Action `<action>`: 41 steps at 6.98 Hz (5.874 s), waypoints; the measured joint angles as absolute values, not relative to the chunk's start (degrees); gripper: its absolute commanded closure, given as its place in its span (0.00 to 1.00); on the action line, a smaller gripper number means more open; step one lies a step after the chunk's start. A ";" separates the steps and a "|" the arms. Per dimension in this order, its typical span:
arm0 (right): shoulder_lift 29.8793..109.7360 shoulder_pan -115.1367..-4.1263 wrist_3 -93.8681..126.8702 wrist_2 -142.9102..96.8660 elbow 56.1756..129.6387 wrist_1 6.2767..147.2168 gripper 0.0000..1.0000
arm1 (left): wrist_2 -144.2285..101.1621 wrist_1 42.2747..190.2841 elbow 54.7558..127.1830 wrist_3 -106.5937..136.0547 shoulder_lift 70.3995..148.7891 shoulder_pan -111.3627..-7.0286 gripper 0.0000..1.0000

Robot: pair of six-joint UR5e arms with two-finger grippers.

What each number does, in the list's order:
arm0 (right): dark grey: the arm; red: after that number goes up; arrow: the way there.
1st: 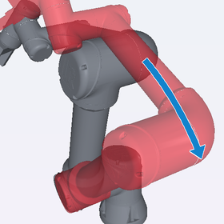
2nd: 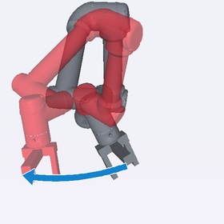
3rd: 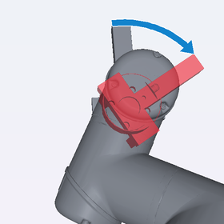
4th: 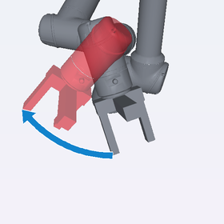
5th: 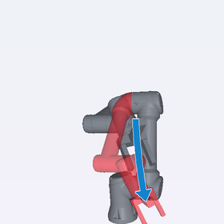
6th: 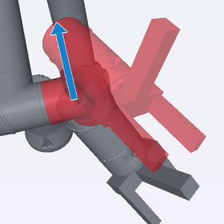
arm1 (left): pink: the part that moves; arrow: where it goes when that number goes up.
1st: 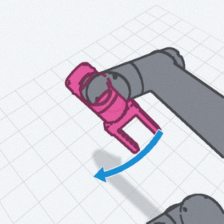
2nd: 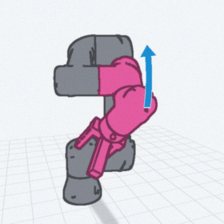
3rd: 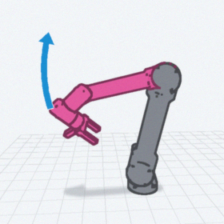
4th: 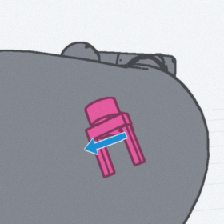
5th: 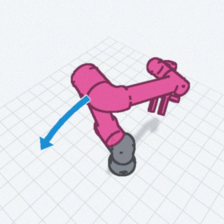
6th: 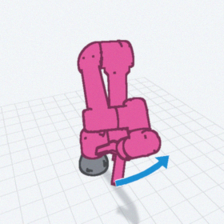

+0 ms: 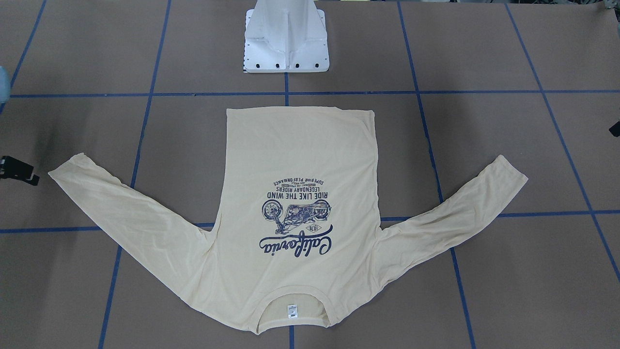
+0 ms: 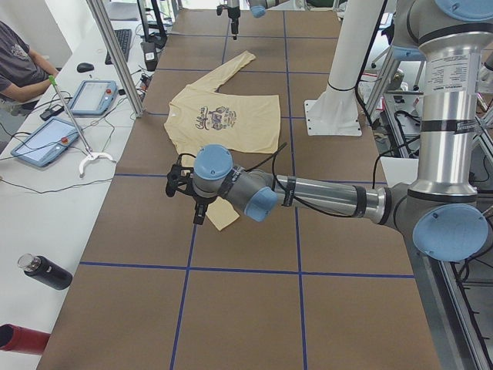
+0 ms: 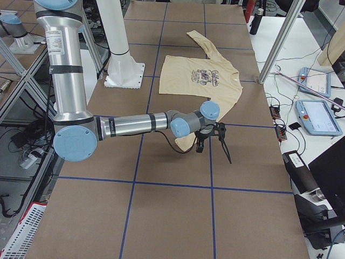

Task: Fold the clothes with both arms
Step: 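Reach the right gripper to the sleeve cuff nearest it and grasp, then carry the sleeve across the shirt body toward the collar with right gripper, then release the sleeve and lift the right gripper away while left gripper approaches other cuff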

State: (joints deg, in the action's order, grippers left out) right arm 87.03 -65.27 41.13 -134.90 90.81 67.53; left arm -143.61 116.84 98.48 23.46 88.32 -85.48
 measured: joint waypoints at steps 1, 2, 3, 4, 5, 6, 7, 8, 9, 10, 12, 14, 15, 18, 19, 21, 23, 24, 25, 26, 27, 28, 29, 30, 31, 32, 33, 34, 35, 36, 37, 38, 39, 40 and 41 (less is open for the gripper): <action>89.43 -63.00 46.37 -133.89 90.08 60.33 0.03 | -143.73 116.99 98.67 23.46 88.30 -85.46 0.00; 90.85 -61.83 48.73 -133.35 89.17 55.40 0.06 | -143.77 117.02 98.89 23.47 88.29 -85.45 0.00; 91.45 -61.01 49.66 -132.83 88.46 53.22 0.08 | -143.78 117.01 99.30 23.47 88.21 -85.46 0.00; 91.62 -60.13 50.01 -132.16 87.70 52.39 0.11 | -143.79 116.99 99.68 23.47 88.13 -85.46 0.00; 91.61 -59.43 50.13 -131.73 87.21 52.14 0.21 | -143.79 116.99 99.95 23.47 88.10 -85.46 0.00; 91.60 -58.94 50.21 -131.54 86.99 52.07 0.22 | -143.79 116.98 100.30 23.47 88.00 -85.48 0.00; 91.59 -58.57 50.30 -131.47 86.92 52.02 0.30 | -143.79 117.00 100.65 23.47 87.79 -85.49 0.00; 91.60 -58.36 50.34 -131.47 86.89 51.98 0.55 | -143.79 117.04 100.92 23.47 87.54 -85.47 0.00; 91.63 -58.25 50.40 -131.54 86.90 51.97 0.91 | -143.79 117.06 101.12 23.47 87.40 -85.44 0.00; 91.66 -58.22 50.49 -131.61 86.91 51.99 1.00 | -143.79 117.07 101.20 23.45 87.33 -85.44 0.00; 91.76 -58.13 50.61 -131.91 86.94 51.95 1.00 | -143.79 117.07 101.24 23.43 87.28 -85.51 0.00; 91.92 -58.18 50.77 -132.49 88.79 52.20 1.00 | -143.77 117.05 101.40 23.41 87.28 -85.52 0.00; 91.72 -58.23 51.27 -133.20 90.87 52.71 1.00 | -143.75 117.01 101.74 23.44 87.28 -85.52 0.00; 77.57 -58.14 65.10 -136.44 93.23 58.97 1.00 | -143.79 117.09 103.23 25.10 87.33 -85.48 0.00; 68.87 -57.24 70.59 -135.80 92.73 64.75 1.00 | -143.77 117.16 103.54 25.44 87.35 -85.45 0.00; 49.80 -53.72 77.30 -130.79 85.92 73.50 1.00 | -143.73 117.27 103.68 25.36 87.36 -85.43 0.00; 30.09 -46.54 83.44 -120.07 73.25 74.87 1.00 | -143.78 117.64 103.52 25.30 87.36 -85.46 0.00; 22.73 -42.22 84.45 -113.39 66.44 73.42 1.00 | -143.77 117.72 103.21 25.23 87.36 -85.46 0.00; 17.81 -38.17 84.79 -106.73 59.19 68.87 0.01 | -143.73 117.76 102.89 25.20 87.36 -85.45 0.00; 14.63 -35.47 84.94 -101.80 52.89 64.40 0.00 | -143.71 117.77 102.60 25.30 87.36 -85.43 0.00; 11.92 -34.20 85.05 -99.05 48.22 61.94 0.00 | -143.72 117.75 102.41 25.49 87.38 -85.25 0.00; 10.16 -33.80 85.19 -97.91 46.20 61.00 0.00 | -143.61 118.03 102.27 25.68 87.52 -83.59 0.00; 9.16 -34.07 85.73 -97.78 45.63 60.72 0.00 | -143.26 119.16 101.55 26.52 87.91 -80.43 0.00; 9.02 -34.98 87.09 -98.84 46.27 60.78 0.00 | -142.75 121.90 99.34 27.84 88.46 -77.78 0.01; 11.42 -36.98 88.64 -102.50 50.35 62.17 0.00 | -142.03 126.07 95.47 28.61 89.08 -76.06 0.04; 18.48 -39.70 88.82 -108.17 59.51 64.70 0.00 | -140.18 129.90 91.01 28.93 90.12 -74.36 0.08; 27.98 -42.25 87.50 -113.30 70.17 66.20 0.00 | -137.02 132.94 86.67 29.04 91.55 -72.23 0.11; 37.17 -44.78 85.65 -118.04 78.92 66.73 0.00 | -134.92 135.15 82.53 29.07 93.33 -70.60 0.14; 45.92 -47.63 83.11 -122.89 86.15 66.80 0.00 | -134.08 137.52 78.65 29.09 94.87 -69.34 0.15; 53.29 -50.73 79.15 -127.42 91.62 66.79 0.00 | -133.90 139.41 76.15 29.24 95.59 -68.58 0.16; 58.65 -53.56 75.76 -130.85 94.97 66.70 0.00 | -133.91 140.31 75.12 30.25 95.85 -68.05 0.18; 61.57 -55.28 73.88 -132.49 96.51 66.63 0.00 | -133.89 140.71 74.84 31.93 95.96 -67.19 0.19; 62.98 -55.94 73.04 -133.12 97.13 66.63 0.00 | -133.87 140.88 74.72 33.25 95.99 -66.11 0.23; 63.58 -56.11 72.74 -133.32 97.31 66.67 0.00 | -133.91 140.94 74.72 33.92 95.91 -65.48 0.26; 63.82 -56.13 72.62 -133.36 97.31 66.70 0.00 | -133.93 140.94 74.52 34.24 95.71 -64.94 0.30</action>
State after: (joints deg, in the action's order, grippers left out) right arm 63.82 -56.13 72.62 -133.36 97.31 66.70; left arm -133.93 140.94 74.52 34.24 95.71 -64.94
